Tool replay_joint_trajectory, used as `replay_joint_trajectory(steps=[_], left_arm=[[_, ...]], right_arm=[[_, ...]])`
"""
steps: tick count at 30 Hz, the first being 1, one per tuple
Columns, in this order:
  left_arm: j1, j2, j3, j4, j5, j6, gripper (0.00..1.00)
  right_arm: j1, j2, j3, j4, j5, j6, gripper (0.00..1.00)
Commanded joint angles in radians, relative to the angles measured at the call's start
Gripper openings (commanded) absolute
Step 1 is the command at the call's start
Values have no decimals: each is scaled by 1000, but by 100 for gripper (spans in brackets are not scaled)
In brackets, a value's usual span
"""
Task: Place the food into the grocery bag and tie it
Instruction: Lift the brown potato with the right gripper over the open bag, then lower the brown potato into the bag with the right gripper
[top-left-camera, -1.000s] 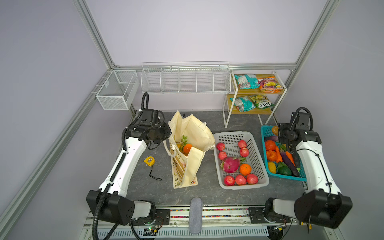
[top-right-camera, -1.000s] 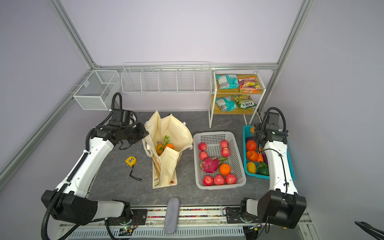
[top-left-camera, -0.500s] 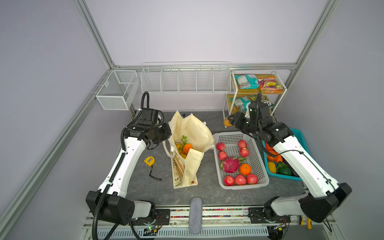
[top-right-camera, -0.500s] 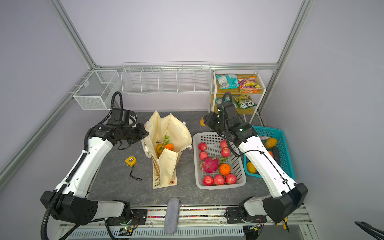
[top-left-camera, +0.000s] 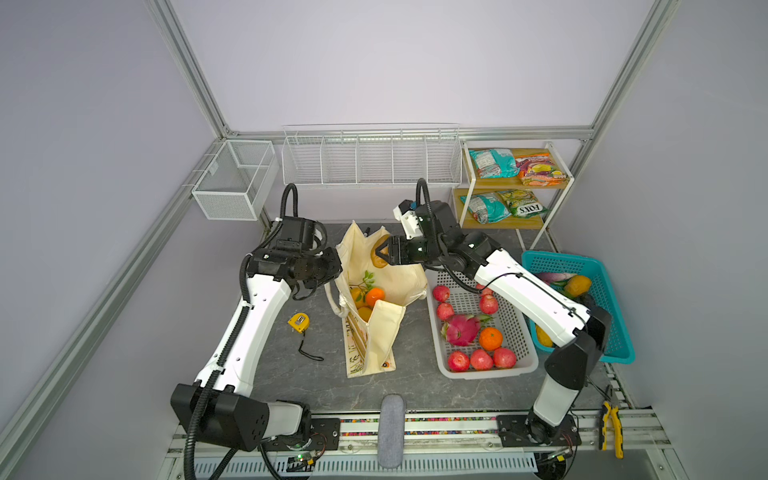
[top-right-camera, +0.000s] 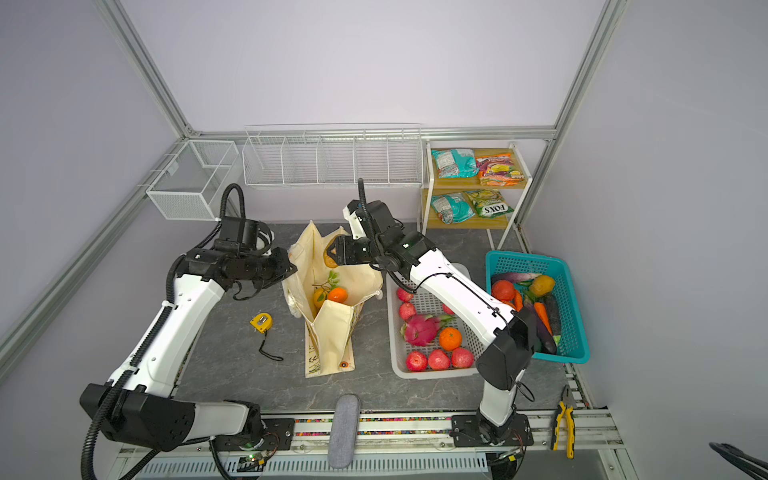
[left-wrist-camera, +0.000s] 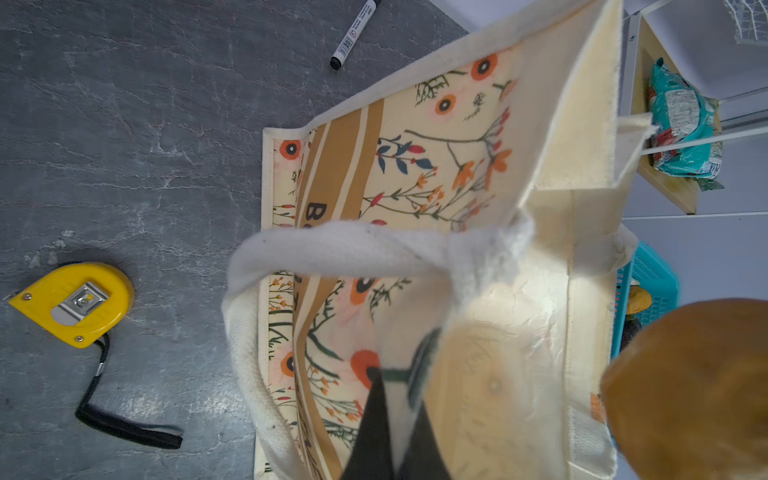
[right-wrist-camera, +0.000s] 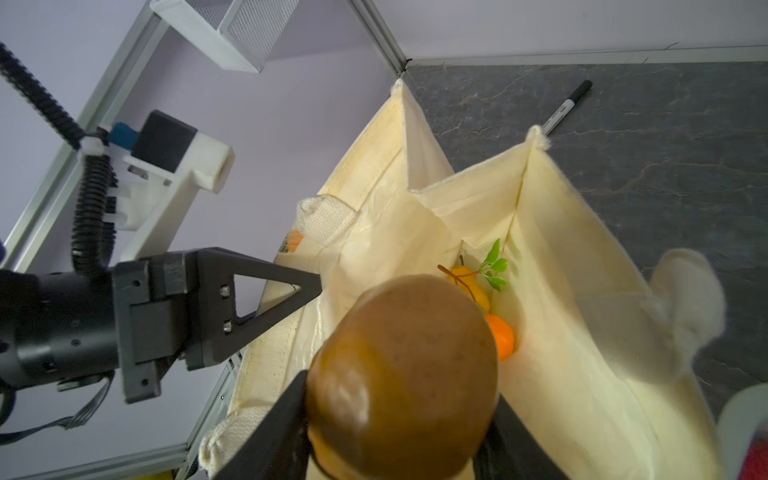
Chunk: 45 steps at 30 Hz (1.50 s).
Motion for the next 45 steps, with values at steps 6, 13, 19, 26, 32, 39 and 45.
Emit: replay_joint_trajectory(steps=[6,13,19,26,32,39,45], left_arm=[[3,-11,31,-15,46,-26,0],[3,-19,16,0,61,-56,0],[2,-20,6,18,68,-74,0],[2,-22,8,22,62,-73,0],[4,-27,8,14,55,-63,0],[4,-43,-1,15,44,-61,0],[4,-49,-7,18,45,-66,0]], right_arm=[[20,136,113,-107,-126,-143,42],[26,235,172,-151,-183,-186,42],[48,276,201,-183,-168,-230,42],[97,285,188,-234,-122,-296,42],[129,302,178,-268,-107,-322,42],[130,345,180,-308,-92,-333,42],[129,394,198,-331,-85,-334,42]])
